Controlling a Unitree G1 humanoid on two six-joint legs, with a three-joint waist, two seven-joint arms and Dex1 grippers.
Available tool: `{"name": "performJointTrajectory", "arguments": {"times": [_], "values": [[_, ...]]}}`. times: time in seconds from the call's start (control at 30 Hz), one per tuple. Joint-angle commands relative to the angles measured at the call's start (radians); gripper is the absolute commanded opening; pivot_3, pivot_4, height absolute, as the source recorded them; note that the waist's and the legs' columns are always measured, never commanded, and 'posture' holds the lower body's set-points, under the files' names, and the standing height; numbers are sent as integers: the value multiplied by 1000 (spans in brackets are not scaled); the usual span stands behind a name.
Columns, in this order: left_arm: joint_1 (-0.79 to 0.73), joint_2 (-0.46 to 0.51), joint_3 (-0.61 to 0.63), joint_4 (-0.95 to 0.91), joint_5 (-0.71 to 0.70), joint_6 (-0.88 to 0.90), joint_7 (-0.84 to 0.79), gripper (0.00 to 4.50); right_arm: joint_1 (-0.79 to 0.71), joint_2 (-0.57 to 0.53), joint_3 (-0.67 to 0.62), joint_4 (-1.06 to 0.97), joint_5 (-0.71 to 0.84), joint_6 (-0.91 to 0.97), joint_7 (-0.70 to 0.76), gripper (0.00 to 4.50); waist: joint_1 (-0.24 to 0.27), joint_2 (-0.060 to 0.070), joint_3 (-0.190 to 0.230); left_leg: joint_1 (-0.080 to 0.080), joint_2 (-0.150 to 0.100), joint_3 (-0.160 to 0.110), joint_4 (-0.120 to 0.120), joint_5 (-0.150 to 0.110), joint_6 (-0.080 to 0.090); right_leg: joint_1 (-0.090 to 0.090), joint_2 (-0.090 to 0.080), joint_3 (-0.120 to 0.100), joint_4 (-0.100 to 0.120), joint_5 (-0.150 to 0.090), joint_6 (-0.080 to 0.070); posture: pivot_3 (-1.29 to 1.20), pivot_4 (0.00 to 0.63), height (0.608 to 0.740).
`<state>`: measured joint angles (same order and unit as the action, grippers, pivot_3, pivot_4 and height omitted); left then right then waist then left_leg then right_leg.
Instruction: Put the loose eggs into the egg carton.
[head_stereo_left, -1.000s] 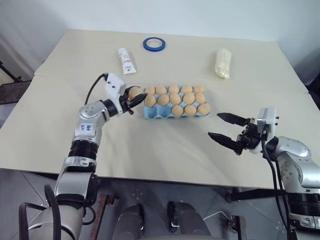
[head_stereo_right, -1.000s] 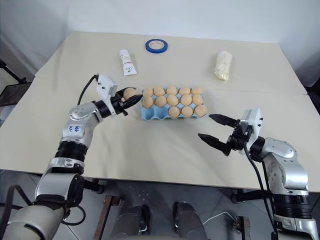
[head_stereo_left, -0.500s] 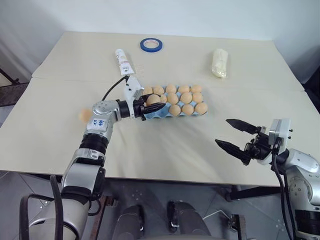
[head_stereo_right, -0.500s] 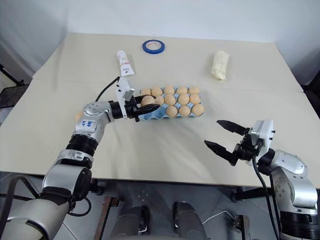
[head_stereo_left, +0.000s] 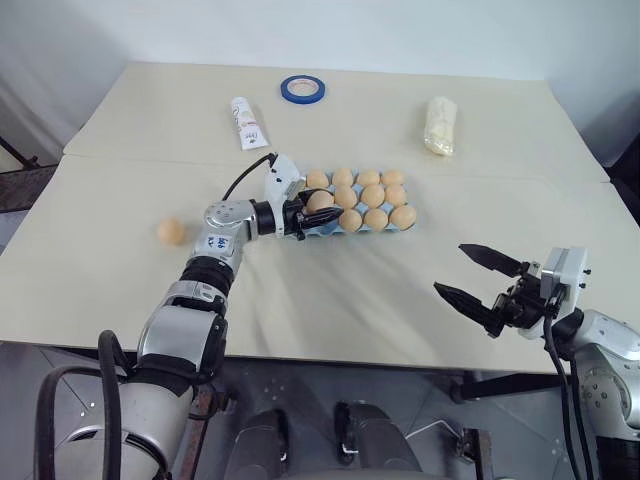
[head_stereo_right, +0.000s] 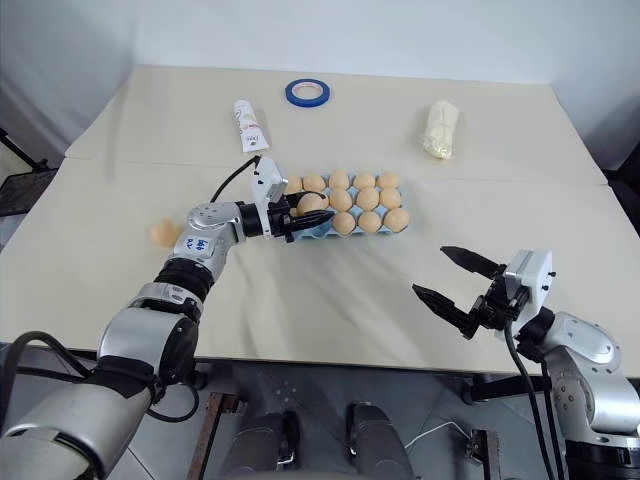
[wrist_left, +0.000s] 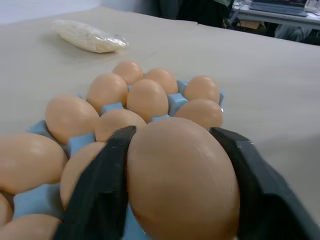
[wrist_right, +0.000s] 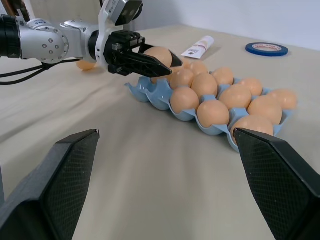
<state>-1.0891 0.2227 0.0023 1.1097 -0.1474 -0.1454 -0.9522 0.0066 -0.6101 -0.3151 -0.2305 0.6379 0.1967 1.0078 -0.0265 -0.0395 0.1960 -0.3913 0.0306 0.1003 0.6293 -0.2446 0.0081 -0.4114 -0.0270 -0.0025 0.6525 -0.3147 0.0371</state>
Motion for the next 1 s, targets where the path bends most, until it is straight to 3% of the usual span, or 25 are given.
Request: {"name": "performJointTrajectory", "arguments": {"times": [0.03, 0.1, 0.33, 0.53, 0.7, 0.83, 1.0], "values": [[-35, -8, 21, 3, 2, -33, 11, 3708, -5, -2, -18, -29, 15, -10, -9, 4500, 0, 0, 0, 0, 0, 0, 0, 0, 0, 0, 0, 0, 0, 0, 0, 0, 150, 740], [-40, -8, 27, 8, 3, -38, 19, 4422, -11, -3, -15, -24, 14, -9, -10, 4500, -1, 0, 0, 0, 0, 0, 0, 0, 0, 0, 0, 0, 0, 0, 0, 0, 150, 740], [-37, 31, 44, -45, -3, -42, 6, 4470, -47, -9, 5, -2, 9, -2, 2, 4500, -1, 0, 0, 0, 0, 0, 0, 0, 0, 0, 0, 0, 0, 0, 0, 0, 150, 740], [49, 133, 82, -259, -42, 14, 1, 4470, -67, -16, 17, 3, 17, 7, 21, 4500, -3, 0, 0, 0, 0, 0, -1, 0, -1, -1, 0, 0, 0, 0, 0, 0, 150, 740], [230, 248, 139, -558, -94, 152, 23, 4470, -87, -25, 25, 24, 16, 17, 41, 4500, -4, 0, 0, 1, 1, 1, -1, 0, -1, -1, 0, 2, 1, 0, 0, 0, 150, 740], [457, 322, 266, -838, -182, 223, 82, 4470, -119, -39, 34, 52, 16, 32, 68, 4500, -6, 0, 0, 2, 1, 1, -1, 0, -1, -1, -1, 2, 2, 0, -1, 0, 150, 740], [705, 376, 425, -1061, -227, 296, 195, 4470, -159, -50, 41, 95, 17, 40, 105, 4500, -1, 0, 0, 2, 1, -1, -1, 0, -1, 1, -3, 0, 1, -1, -1, 0, 150, 740]]}}
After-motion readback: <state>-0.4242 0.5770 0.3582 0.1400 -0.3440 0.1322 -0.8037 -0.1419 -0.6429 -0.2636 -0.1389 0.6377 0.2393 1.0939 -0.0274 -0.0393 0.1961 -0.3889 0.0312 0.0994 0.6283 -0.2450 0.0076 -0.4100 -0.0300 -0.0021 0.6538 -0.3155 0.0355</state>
